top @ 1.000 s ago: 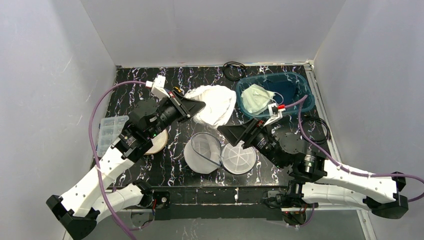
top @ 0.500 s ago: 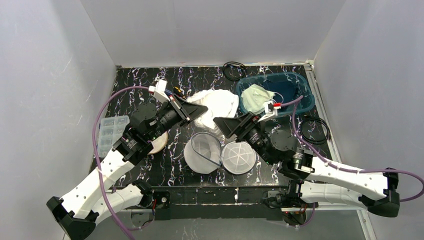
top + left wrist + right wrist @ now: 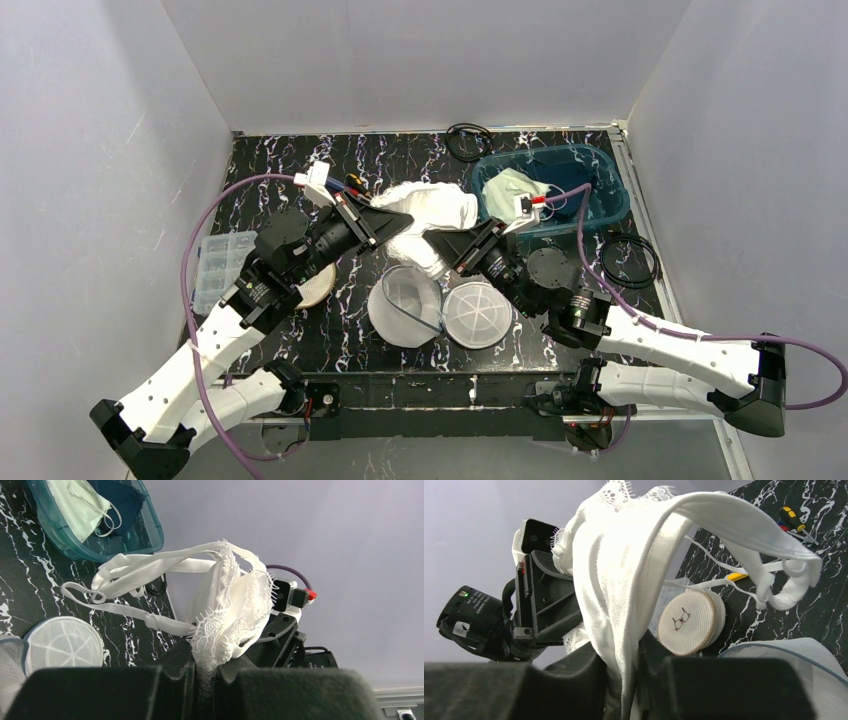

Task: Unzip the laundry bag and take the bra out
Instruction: Pick up the bra from the laundry bag.

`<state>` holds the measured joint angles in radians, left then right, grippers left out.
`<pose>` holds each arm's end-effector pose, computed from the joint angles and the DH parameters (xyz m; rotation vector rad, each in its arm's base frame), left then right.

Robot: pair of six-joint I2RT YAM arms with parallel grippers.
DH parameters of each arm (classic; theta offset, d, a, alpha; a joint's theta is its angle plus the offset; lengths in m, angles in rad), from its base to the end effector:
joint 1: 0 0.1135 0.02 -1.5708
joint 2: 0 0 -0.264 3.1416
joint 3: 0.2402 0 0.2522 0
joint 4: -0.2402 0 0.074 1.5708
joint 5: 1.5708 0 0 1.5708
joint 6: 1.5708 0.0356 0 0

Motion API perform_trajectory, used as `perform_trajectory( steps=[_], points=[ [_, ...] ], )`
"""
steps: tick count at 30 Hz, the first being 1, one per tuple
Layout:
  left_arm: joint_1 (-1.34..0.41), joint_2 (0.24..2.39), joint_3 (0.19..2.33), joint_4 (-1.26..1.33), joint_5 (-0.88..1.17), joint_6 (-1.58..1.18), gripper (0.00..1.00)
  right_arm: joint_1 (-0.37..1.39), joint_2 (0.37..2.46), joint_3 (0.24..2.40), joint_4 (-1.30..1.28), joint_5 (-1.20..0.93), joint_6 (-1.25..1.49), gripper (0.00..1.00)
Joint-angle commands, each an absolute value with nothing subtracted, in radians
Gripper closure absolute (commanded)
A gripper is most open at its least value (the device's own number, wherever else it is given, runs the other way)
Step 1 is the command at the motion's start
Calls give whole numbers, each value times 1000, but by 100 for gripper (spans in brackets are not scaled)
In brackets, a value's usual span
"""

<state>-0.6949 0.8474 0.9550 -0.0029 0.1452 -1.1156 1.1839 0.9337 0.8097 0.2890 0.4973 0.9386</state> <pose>0.1434 -0.1262 0.4088 -0.2172 1.6645 -1.5368 0.0977 0.1948 0.3722 0.2654 1.5597 1.3738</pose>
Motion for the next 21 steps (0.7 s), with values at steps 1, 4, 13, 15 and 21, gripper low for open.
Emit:
perform_trajectory(
  steps=[1,4,13,15,21],
  points=[
    [-690,817,942,-30,160,-1090,90,1175,925,848,371,461,912,81],
    [-690,803,947,-83,141,-1067,61,1174,915,873,334,467,859,99],
    [-690,666,1007,-411,-61,-947,9,1148,966,1205,-118,739,486,99],
    [-690,621,996,-467,-102,-935,8,1110,1006,1280,-170,784,414,99],
    [-690,486,923,-602,-175,-928,8,821,1141,1422,-265,647,382,99]
  ],
)
